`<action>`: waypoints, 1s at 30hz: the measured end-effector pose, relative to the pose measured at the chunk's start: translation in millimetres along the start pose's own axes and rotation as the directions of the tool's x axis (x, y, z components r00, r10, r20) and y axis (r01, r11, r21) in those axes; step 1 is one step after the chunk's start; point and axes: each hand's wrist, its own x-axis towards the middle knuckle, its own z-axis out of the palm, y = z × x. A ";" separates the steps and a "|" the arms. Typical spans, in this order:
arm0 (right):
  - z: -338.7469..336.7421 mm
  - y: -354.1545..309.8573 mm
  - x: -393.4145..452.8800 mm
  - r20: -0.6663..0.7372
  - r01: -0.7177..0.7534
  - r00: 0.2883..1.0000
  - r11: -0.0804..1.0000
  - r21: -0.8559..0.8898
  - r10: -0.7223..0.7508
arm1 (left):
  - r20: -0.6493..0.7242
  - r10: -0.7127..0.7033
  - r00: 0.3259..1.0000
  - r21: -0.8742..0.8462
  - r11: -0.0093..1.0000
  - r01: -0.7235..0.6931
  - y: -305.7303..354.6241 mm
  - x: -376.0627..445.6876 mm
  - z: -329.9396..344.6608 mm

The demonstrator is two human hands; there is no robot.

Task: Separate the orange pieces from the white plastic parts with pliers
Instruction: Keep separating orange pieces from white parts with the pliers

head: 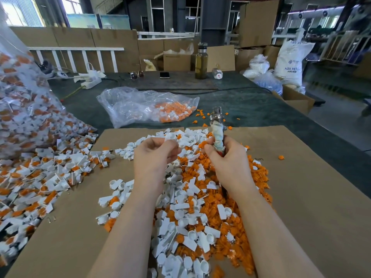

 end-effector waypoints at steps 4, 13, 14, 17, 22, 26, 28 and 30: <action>3.0 -1.5 -1.1 0.004 0.023 1.000 0.999 0.036 -0.023 | 0.009 0.020 1.000 0.056 0.998 -0.020 -1.5 -3.2 4.7; 4.8 -1.3 -1.6 -0.023 0.089 0.996 0.996 0.008 -0.089 | 0.156 -0.028 0.987 0.222 0.975 -0.007 -6.1 -9.6 11.0; 4.5 -1.4 -1.6 -0.026 0.093 0.995 0.996 0.009 -0.093 | 0.167 -0.038 0.985 0.212 0.977 0.002 -5.9 -10.3 12.0; 4.8 -1.3 -2.3 -0.030 0.094 0.995 0.995 -0.018 -0.094 | 0.196 -0.067 0.978 0.132 0.990 0.042 -4.2 -12.9 13.9; 6.1 -1.3 -3.4 -0.042 0.106 0.993 0.993 -0.060 -0.108 | 0.243 -0.100 0.965 0.042 0.995 0.092 -0.9 -15.0 11.8; 6.4 0.0 -3.2 -0.045 0.133 0.989 0.984 -0.122 -0.139 | 0.242 -0.091 0.966 0.044 0.996 0.083 0.7 -15.7 11.7; 6.6 0.3 -3.3 -0.046 0.151 0.986 0.976 -0.160 -0.160 | 0.232 -0.062 0.971 0.082 0.996 0.044 0.8 -15.7 11.4; 6.5 0.1 -3.8 -0.046 0.169 0.982 0.966 -0.195 -0.181 | 0.217 -0.032 0.976 0.128 0.992 0.004 0.8 -15.3 11.0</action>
